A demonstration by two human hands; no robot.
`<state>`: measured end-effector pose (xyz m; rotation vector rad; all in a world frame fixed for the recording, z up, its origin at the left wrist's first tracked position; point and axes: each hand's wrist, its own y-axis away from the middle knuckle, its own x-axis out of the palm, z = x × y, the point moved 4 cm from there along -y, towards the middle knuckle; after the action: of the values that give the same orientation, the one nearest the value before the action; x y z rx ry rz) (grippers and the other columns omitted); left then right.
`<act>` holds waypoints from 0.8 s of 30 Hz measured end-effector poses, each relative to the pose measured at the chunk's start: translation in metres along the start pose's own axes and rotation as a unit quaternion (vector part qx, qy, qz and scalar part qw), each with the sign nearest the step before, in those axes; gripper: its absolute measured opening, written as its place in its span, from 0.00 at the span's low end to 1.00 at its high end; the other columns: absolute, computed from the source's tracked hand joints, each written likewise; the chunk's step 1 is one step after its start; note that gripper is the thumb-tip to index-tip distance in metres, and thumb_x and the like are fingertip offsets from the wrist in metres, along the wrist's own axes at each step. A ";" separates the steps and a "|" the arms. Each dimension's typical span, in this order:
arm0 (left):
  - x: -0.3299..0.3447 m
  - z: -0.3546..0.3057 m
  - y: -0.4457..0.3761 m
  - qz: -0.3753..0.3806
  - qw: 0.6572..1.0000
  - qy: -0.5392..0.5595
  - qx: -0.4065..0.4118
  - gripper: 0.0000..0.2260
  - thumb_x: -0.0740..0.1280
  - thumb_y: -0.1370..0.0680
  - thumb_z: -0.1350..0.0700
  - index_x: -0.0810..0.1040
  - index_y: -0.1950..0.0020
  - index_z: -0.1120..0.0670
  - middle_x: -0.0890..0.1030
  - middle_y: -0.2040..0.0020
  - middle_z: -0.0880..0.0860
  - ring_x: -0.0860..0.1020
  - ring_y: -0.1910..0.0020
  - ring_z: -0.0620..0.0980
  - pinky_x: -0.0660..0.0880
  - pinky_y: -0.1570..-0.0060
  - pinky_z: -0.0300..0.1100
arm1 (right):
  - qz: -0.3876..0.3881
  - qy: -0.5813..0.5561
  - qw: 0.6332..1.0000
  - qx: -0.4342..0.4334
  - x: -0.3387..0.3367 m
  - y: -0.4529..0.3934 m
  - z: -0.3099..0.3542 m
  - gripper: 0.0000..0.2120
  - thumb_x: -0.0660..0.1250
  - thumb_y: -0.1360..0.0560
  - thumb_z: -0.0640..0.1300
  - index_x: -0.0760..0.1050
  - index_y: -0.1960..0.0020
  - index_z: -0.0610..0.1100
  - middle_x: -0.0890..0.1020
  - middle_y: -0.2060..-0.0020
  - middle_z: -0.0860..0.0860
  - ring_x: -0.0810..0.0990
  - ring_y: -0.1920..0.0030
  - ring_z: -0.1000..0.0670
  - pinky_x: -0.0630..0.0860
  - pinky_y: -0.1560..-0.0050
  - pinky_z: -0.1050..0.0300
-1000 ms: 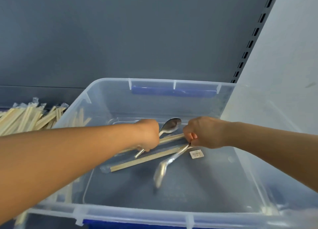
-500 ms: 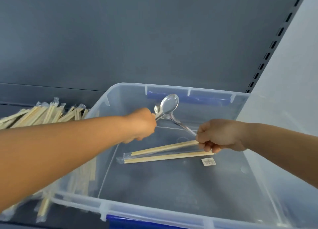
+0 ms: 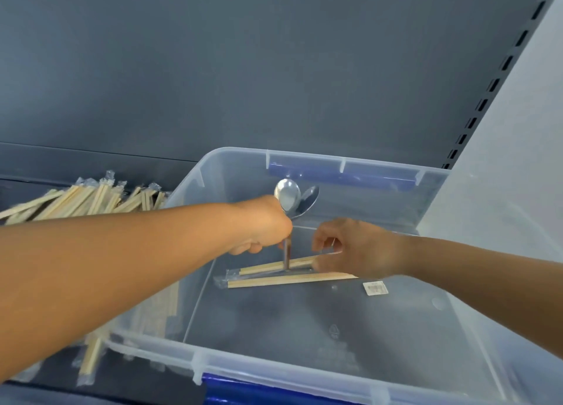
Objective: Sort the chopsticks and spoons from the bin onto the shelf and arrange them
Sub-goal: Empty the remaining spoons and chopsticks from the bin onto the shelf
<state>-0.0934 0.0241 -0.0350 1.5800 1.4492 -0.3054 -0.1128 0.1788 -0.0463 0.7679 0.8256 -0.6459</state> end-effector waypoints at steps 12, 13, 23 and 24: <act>-0.025 0.008 0.023 -0.065 0.986 -0.154 0.014 0.09 0.55 0.23 0.66 0.68 0.61 0.57 0.72 0.72 0.54 0.68 0.73 0.50 0.61 0.74 0.38 | 0.054 0.328 0.942 -0.032 0.020 -0.011 -0.005 0.12 0.61 0.23 0.48 0.71 0.43 0.43 0.76 0.44 0.45 0.75 0.45 0.44 0.71 0.50 0.55; -0.026 0.008 0.025 -0.083 0.981 -0.173 0.015 0.09 0.56 0.22 0.65 0.68 0.61 0.57 0.71 0.71 0.53 0.67 0.73 0.50 0.60 0.75 0.39 | 0.061 0.330 0.941 -0.032 0.021 -0.011 -0.004 0.11 0.61 0.23 0.47 0.70 0.43 0.43 0.75 0.44 0.44 0.75 0.45 0.44 0.71 0.49 0.55; -0.087 0.014 0.073 -0.278 0.951 -0.128 0.040 0.07 0.55 0.19 0.60 0.65 0.58 0.56 0.71 0.62 0.52 0.68 0.67 0.51 0.63 0.69 0.44 | -0.035 0.039 0.999 -0.008 -0.052 0.015 0.043 0.10 0.53 0.21 0.42 0.68 0.60 0.45 0.77 0.71 0.50 0.76 0.72 0.50 0.73 0.66 0.58; -0.098 0.017 0.082 -0.297 0.947 -0.112 0.040 0.08 0.55 0.19 0.60 0.65 0.58 0.55 0.71 0.62 0.52 0.69 0.67 0.50 0.62 0.70 0.44 | -0.054 0.000 0.998 -0.018 -0.058 0.019 0.055 0.10 0.54 0.21 0.41 0.70 0.60 0.44 0.77 0.73 0.51 0.75 0.73 0.50 0.73 0.67 0.58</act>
<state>-0.0414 -0.0412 0.0633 1.0881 1.7173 -0.8749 -0.1075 0.1576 0.0330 0.6955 0.8814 -0.7248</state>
